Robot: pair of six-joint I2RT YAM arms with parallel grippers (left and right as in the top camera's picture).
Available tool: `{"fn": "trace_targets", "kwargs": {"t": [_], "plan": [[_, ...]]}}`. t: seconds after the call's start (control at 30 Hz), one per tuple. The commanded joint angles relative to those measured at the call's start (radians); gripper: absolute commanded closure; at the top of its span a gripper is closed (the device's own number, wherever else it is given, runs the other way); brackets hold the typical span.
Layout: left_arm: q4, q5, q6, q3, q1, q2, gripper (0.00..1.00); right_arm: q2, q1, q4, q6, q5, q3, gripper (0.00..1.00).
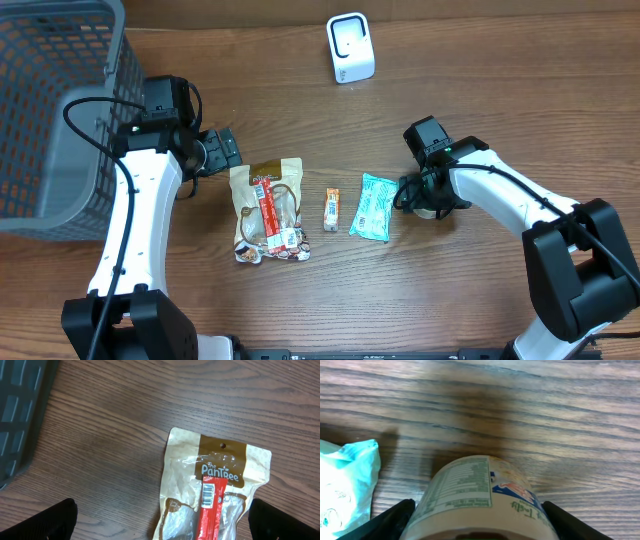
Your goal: Scan the item barcode
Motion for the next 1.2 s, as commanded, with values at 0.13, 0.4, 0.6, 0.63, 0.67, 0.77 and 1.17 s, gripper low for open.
{"fn": "trace_targets", "kwargs": {"t": [0.13, 0.4, 0.6, 0.63, 0.67, 0.77, 1.17], "plan": [[0.005, -0.006, 0.008, 0.014, -0.002, -0.003, 0.0, 0.003, -0.002, -0.014, -0.005, 0.009, -0.009, 0.28], [0.005, -0.006, 0.008, 0.014, -0.002, -0.003, 0.0, -0.009, -0.002, -0.158, -0.027, 0.005, 0.145, 0.45], [0.005, -0.006, 0.008, 0.014, -0.002, -0.003, 0.0, -0.051, -0.002, -0.28, -0.05, -0.005, 0.296, 0.48], [0.005, -0.006, 0.008, 0.014, -0.002, -0.003, 0.0, -0.055, -0.002, -0.306, -0.074, -0.022, 0.332, 0.48], [0.005, -0.006, 0.008, 0.014, -0.002, -0.003, 0.0, -0.055, -0.002, -0.335, -0.092, -0.041, 0.373, 0.48], [0.005, -0.006, 0.008, 0.014, -0.002, -0.003, 0.0, -0.055, -0.005, -0.431, -0.107, -0.064, 0.513, 0.47], [0.005, -0.006, 0.008, 0.014, -0.002, -0.003, 0.0, -0.045, -0.005, -0.663, -0.11, -0.064, 0.99, 0.51]]}}
